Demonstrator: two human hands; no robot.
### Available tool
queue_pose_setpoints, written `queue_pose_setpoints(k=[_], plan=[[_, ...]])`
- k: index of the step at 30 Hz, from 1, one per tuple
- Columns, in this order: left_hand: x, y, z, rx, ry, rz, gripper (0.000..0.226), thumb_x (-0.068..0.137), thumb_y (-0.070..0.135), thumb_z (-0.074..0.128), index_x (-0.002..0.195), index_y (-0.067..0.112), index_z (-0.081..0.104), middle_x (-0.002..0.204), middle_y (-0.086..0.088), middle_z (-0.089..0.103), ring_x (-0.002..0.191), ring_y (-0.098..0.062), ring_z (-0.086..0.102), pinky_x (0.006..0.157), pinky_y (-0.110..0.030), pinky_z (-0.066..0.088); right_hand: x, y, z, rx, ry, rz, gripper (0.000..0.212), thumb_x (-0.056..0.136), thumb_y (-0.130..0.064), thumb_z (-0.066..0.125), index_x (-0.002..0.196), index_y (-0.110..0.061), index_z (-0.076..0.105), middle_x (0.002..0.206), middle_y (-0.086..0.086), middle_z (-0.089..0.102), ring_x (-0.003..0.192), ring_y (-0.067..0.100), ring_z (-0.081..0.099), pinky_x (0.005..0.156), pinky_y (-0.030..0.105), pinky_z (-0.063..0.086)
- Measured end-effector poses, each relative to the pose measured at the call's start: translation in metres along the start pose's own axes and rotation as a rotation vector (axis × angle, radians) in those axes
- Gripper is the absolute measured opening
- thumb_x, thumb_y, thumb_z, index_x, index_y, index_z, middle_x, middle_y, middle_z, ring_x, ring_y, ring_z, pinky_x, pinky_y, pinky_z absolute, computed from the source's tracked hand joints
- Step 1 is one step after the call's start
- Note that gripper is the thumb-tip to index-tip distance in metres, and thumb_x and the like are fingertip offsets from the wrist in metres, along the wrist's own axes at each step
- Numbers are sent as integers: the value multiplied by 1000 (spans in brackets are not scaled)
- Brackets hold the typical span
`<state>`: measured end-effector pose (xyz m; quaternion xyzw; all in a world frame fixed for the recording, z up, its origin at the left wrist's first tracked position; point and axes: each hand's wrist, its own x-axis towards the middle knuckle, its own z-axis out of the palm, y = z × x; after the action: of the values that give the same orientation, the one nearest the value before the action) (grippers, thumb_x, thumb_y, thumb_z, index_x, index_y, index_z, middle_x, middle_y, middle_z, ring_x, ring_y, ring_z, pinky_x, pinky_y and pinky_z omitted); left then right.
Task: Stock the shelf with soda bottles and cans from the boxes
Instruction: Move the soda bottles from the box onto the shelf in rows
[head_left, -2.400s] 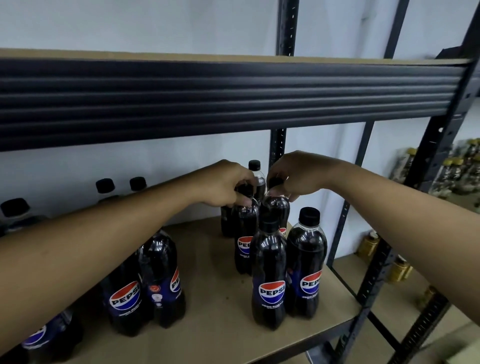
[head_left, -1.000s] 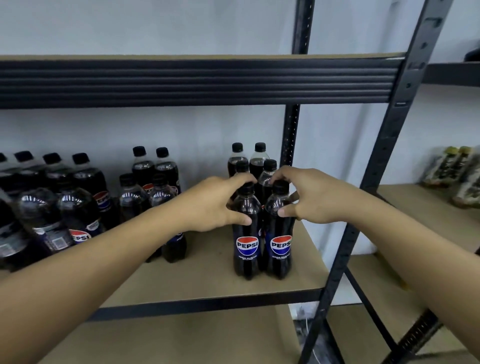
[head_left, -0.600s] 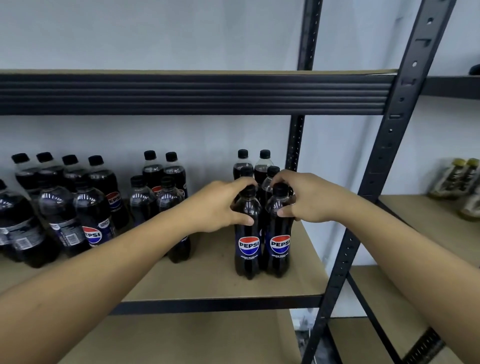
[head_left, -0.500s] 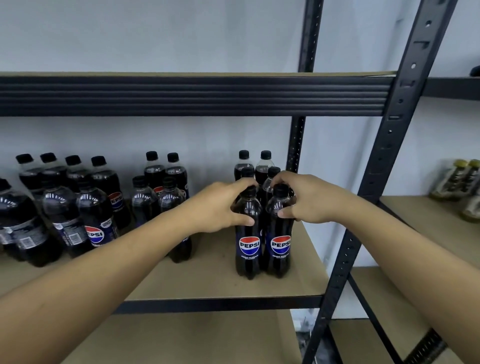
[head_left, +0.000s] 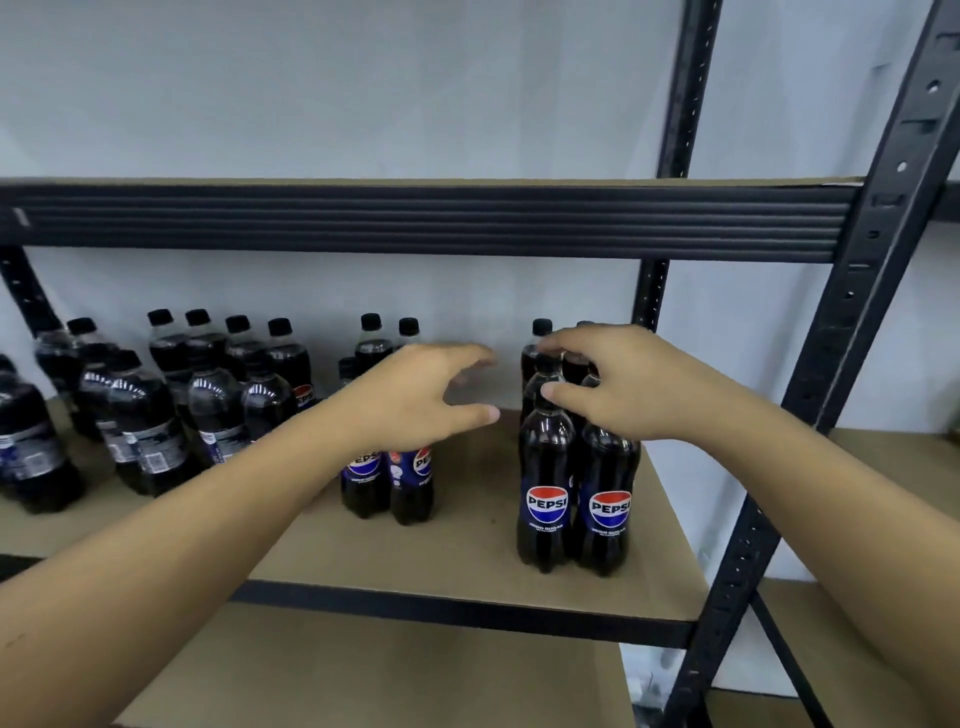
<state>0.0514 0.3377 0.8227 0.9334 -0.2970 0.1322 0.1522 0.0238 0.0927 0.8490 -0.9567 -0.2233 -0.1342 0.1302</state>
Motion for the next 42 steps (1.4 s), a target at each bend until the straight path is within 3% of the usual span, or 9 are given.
queue_pose_setpoints(k=[9, 17, 21, 25, 29, 34, 38, 42], plan=[[-52, -61, -52, 218, 28, -153, 60, 93, 51, 67, 145, 25, 53, 144, 5, 58, 130, -15, 55, 107, -34, 46, 65, -71, 31, 39, -109, -135, 55, 96, -49, 61, 148, -33, 48, 150, -10, 51, 136, 13, 47, 109, 30, 39], [-48, -114, -59, 173, -38, -172, 64, 93, 47, 68, 149, 25, 47, 147, 1, 55, 133, -18, 51, 108, -36, 44, 112, -99, 68, 63, -185, 20, 64, 96, -46, 63, 154, -32, 38, 154, -2, 47, 134, 19, 49, 93, 22, 35], [-32, -135, -53, 130, -86, -168, 62, 94, 44, 67, 149, 26, 46, 144, -2, 56, 129, -21, 51, 104, -35, 45, 125, -108, 80, 83, -185, 91, 59, 98, -43, 63, 152, -35, 40, 147, -3, 53, 127, 18, 53, 88, 23, 37], [-17, -148, -44, 88, -128, -143, 56, 97, 43, 65, 147, 25, 47, 140, -2, 59, 122, -20, 55, 93, -30, 46, 130, -112, 100, 170, -182, 186, 53, 100, -46, 58, 149, -38, 41, 133, -5, 60, 104, 12, 54, 74, 21, 41], [-9, -158, -30, 30, -149, -113, 47, 100, 39, 60, 144, 25, 51, 133, 0, 62, 103, -13, 54, 79, -25, 37, 131, -112, 116, 196, -124, 250, 40, 105, -41, 50, 144, -32, 48, 139, 0, 60, 116, 19, 58, 83, 27, 43], [-10, -164, -19, -85, -91, -98, 35, 99, 34, 64, 133, 25, 56, 125, 1, 64, 101, -13, 54, 81, -26, 38, 123, -112, 118, 161, -67, 284, 31, 104, -35, 53, 134, -29, 55, 124, 1, 65, 105, 19, 61, 83, 30, 46], [-10, -157, -16, -120, -80, -54, 34, 97, 31, 67, 130, 25, 59, 121, 1, 65, 113, -19, 60, 84, -26, 40, 109, -108, 112, 155, -25, 313, 20, 103, -32, 55, 122, -27, 61, 109, -2, 65, 95, 16, 61, 71, 26, 44], [-11, -149, -11, -166, -81, -13, 28, 96, 31, 69, 123, 28, 62, 103, 11, 62, 101, -15, 61, 74, -25, 42, 95, -104, 103, 115, -13, 342, 19, 103, -33, 56, 120, -27, 61, 101, -6, 60, 86, 11, 58, 62, 19, 36]])
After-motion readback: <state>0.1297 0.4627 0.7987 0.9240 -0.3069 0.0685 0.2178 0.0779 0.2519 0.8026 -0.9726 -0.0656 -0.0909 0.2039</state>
